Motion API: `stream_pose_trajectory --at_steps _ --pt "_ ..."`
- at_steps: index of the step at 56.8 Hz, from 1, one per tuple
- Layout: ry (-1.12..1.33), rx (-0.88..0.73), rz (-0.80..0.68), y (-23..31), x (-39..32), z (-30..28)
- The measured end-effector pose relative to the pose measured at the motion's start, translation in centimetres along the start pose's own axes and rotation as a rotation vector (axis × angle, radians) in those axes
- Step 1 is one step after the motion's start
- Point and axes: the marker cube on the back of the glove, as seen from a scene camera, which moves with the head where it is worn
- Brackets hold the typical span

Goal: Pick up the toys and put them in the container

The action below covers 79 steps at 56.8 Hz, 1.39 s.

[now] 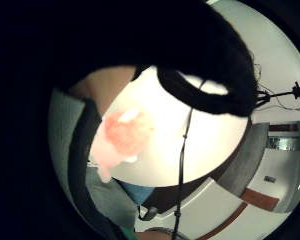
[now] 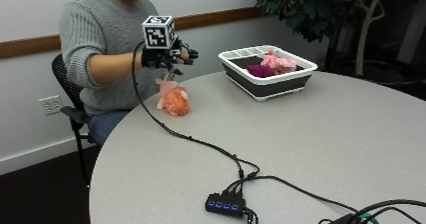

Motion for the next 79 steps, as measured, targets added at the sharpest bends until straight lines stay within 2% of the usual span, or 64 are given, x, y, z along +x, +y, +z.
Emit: stream_pose_trajectory --at_steps 7,12,16,38,48,67,72,79 --pt "0.070 -0.076 0.037 1.3 -0.1 6.0" --pt "0.110 -0.190 0.088 1.9 0.2 10.9" --pt "0.181 -0.224 0.067 2.9 -0.6 13.9" --pt "0.144 -0.161 0.035 3.1 -0.3 14.1" --pt "0.124 0.074 0.049 1.8 0.7 13.6" --pt "0.086 0.083 0.011 0.4 0.8 12.4" --pt "0.047 0.095 -0.008 -1.6 0.6 8.2" --pt "0.058 0.239 0.008 -6.6 2.0 -3.1"
